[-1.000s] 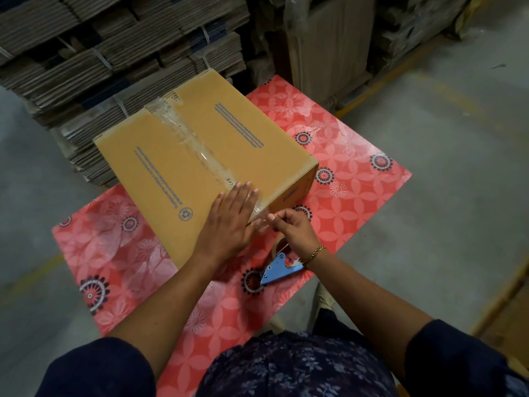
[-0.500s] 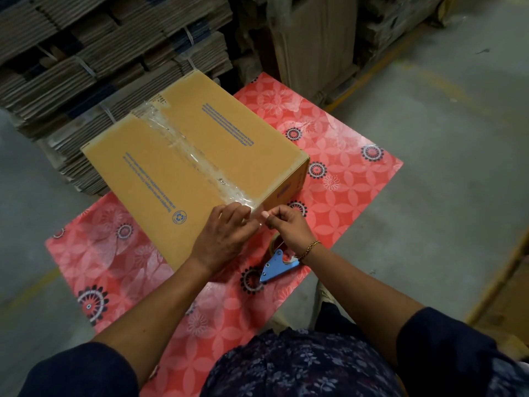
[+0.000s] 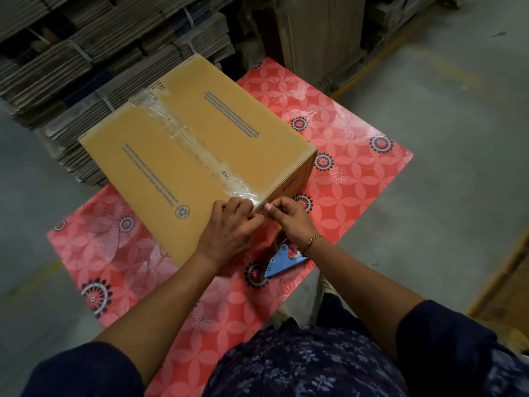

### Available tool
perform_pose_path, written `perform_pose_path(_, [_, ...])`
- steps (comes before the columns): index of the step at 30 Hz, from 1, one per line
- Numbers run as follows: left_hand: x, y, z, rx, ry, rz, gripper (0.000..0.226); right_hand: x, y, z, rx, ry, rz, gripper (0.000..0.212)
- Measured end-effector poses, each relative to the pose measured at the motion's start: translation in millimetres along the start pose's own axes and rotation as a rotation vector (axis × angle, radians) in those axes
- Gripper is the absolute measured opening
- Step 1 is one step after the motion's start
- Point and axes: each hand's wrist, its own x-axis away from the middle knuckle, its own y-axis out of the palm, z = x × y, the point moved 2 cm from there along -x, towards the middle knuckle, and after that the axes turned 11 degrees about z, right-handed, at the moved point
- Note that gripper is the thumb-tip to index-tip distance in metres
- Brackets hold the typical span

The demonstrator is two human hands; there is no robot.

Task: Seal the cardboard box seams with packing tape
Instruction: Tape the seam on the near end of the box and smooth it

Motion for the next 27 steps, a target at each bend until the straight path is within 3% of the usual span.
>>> perform_pose_path(4, [-3, -2, 0, -0.009, 0.002, -0.021, 0.018, 0, -5, -8, 0.192, -0.123, 0.016, 0.021])
perform_pose_path(9, [-2, -2, 1, -0.019, 0.02, -0.042, 0.015, -2, -12, -29, 0.768, -0.419, 0.011, 0.023])
perform_pose_path(12, [-3, -2, 1, -0.042, 0.045, -0.088, 0.018, -5, -19, -25, 1.125, -0.337, -0.094, 0.018])
perform_pose_path(15, [-2, -4, 1, -0.044, 0.068, -0.138, 0.022, -1, -32, -21, 1.098, -0.284, -0.045, 0.014])
perform_pose_path(18, [-4, -7, 1, -0.011, 0.053, -0.128, 0.016, 5, -38, -40, 0.961, -0.58, 0.081, 0.016])
perform_pose_path(21, [-5, -14, 0, 0.109, -0.031, -0.039, 0.018, 1, -43, -66, 0.875, -0.861, 0.155, 0.032])
perform_pose_path(24, [-5, -18, -4, 0.12, -0.291, -0.002, 0.038, -12, -45, -77, 0.99, -0.915, -0.004, 0.065])
perform_pose_path(27, [2, -6, -8, 0.007, -0.459, -0.117, 0.062, -23, -37, -82, 1.219, -0.954, -0.244, 0.087])
